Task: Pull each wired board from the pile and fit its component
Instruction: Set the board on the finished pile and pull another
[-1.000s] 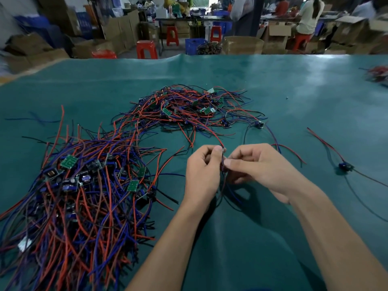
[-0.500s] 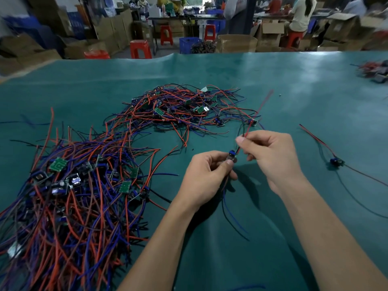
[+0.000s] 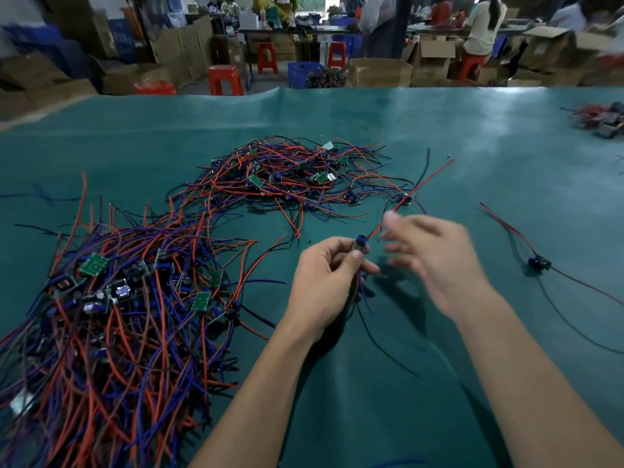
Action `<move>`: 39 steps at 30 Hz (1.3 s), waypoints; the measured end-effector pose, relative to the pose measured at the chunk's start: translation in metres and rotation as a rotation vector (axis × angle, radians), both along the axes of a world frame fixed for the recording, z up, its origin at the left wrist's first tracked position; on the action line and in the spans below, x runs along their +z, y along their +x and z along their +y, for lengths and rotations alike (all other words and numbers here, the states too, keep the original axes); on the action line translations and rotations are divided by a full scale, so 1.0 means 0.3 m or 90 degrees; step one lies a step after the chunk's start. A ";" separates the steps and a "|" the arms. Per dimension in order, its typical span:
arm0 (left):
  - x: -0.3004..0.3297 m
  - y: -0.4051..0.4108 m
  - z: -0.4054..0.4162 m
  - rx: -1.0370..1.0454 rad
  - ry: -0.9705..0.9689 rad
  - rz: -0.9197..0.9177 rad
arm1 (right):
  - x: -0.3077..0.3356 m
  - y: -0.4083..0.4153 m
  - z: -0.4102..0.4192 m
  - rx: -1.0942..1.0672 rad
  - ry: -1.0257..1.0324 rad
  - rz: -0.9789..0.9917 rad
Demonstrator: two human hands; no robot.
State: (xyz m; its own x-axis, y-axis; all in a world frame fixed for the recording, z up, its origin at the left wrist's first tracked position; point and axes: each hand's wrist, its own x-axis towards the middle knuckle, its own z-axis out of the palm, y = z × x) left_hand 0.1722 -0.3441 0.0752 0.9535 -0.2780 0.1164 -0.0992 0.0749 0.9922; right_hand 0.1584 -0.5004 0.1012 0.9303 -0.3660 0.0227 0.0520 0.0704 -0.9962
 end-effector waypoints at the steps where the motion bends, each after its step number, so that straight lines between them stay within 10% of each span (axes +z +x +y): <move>1: 0.002 0.000 0.002 -0.006 -0.012 -0.001 | -0.009 -0.006 0.038 0.087 -0.057 0.005; 8: -0.006 0.002 0.004 -0.068 0.045 0.006 | 0.025 -0.014 0.008 -0.048 -0.161 -0.102; 14: -0.018 0.004 0.005 -0.087 0.167 -0.051 | 0.229 -0.090 -0.048 -0.235 0.085 -0.252; 24: -0.028 0.004 -0.017 -0.006 0.150 -0.063 | 0.382 0.132 0.416 0.409 -0.464 -0.007; 31: -0.029 0.015 -0.014 0.026 0.179 -0.048 | 0.189 0.410 0.023 0.061 -0.942 0.233; 39: -0.031 0.009 -0.017 0.050 0.143 -0.033 | 0.077 0.328 -0.177 -0.105 -0.698 0.173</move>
